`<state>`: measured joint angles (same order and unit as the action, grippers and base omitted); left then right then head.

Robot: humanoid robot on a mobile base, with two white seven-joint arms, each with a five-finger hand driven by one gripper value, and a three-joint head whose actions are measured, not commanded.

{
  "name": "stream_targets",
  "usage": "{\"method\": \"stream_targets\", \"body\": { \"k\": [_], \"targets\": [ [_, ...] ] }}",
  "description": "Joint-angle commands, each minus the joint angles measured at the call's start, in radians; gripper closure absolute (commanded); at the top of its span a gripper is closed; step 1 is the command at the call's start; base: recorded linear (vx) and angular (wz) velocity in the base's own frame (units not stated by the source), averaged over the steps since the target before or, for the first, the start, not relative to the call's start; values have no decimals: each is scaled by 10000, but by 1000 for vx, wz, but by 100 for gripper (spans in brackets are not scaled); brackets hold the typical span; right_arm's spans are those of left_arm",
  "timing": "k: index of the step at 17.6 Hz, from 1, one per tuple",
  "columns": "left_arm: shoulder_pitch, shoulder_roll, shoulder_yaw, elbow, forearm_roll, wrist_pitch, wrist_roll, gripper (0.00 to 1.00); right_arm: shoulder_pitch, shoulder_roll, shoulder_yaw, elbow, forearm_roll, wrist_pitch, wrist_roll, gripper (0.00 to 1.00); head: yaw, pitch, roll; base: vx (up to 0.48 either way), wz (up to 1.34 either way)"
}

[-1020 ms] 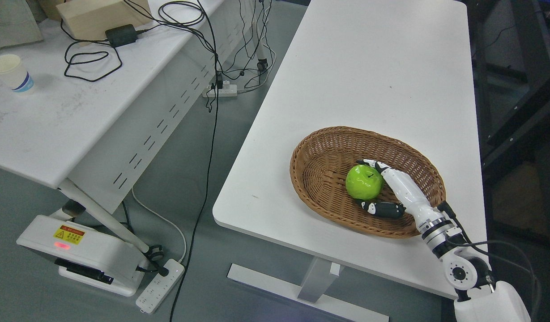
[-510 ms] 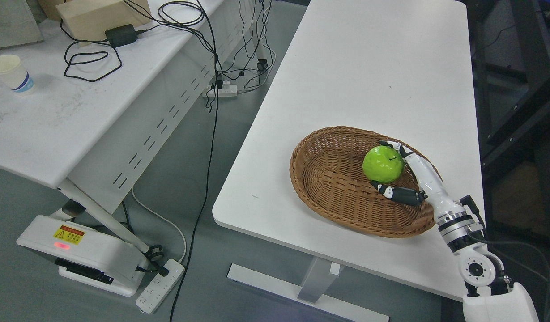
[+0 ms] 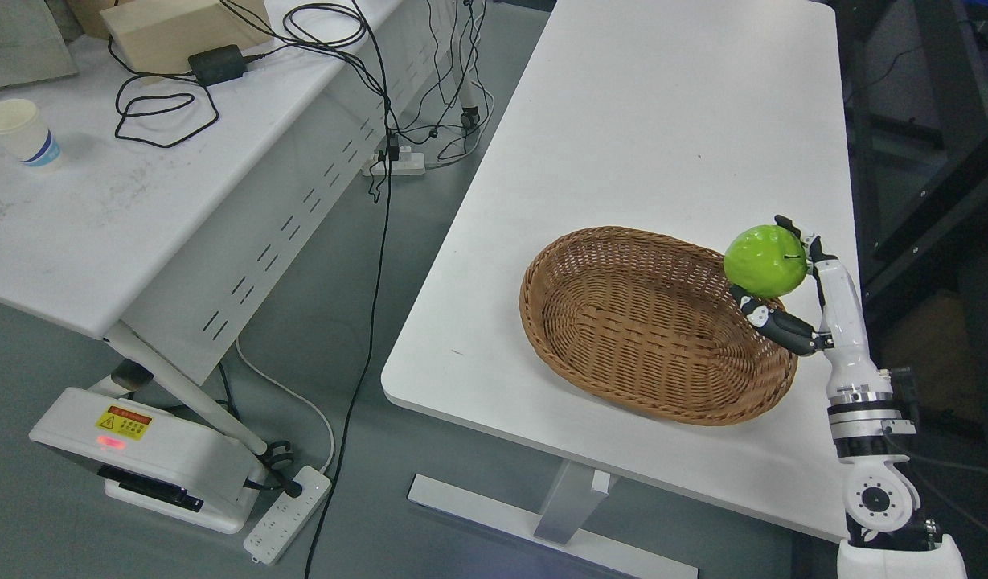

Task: Place green apple on left shelf middle layer
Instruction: 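Lift the green apple out of the basket with the right hand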

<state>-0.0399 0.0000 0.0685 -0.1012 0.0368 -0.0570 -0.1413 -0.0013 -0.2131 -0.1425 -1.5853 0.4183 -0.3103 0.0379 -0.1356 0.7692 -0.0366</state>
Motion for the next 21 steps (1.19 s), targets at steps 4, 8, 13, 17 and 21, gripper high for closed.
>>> {"method": "stream_targets", "body": {
  "k": [4,8,13,17,21],
  "targets": [
    [0,175,5,0,0,-13,1,0,734,751,-676,-346,-72,-271,-10,100,0,0,0,-35,-1],
    [0,175,-25,0,0,2,1,0,719,735,-570,-300,-57,-165,51,100,0,0,0,-96,-28],
    [0,175,-26,0,0,-13,1,0,1286,903,335,-300,-57,-164,36,100,0,0,0,-136,-35],
    [0,175,-26,0,0,-13,1,0,1348,950,366,-300,-57,-149,36,100,0,0,0,-118,-195],
    [0,175,-26,0,0,-13,1,0,1486,965,382,-300,-57,-164,36,100,0,0,0,-124,-212]
  ]
}}
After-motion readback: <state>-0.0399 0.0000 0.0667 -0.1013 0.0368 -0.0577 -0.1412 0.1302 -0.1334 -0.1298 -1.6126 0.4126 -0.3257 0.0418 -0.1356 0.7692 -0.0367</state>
